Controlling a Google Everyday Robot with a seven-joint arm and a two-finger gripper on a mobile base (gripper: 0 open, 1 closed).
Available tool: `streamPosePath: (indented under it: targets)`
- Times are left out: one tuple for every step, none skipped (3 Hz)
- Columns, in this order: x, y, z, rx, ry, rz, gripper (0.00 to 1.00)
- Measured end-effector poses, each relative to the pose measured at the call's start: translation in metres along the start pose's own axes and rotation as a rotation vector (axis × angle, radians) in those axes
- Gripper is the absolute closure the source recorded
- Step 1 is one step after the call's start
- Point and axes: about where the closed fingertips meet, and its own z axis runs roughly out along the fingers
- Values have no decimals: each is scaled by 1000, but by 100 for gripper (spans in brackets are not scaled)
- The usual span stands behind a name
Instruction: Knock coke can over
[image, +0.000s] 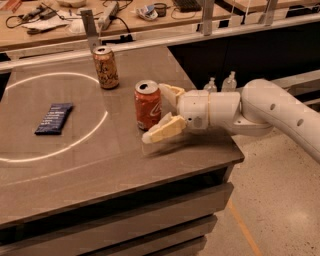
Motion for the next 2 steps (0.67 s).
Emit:
streamPosePath:
  targets:
    - [3, -8, 6, -2, -19, -25, 18]
    - [1, -12, 7, -5, -35, -40, 39]
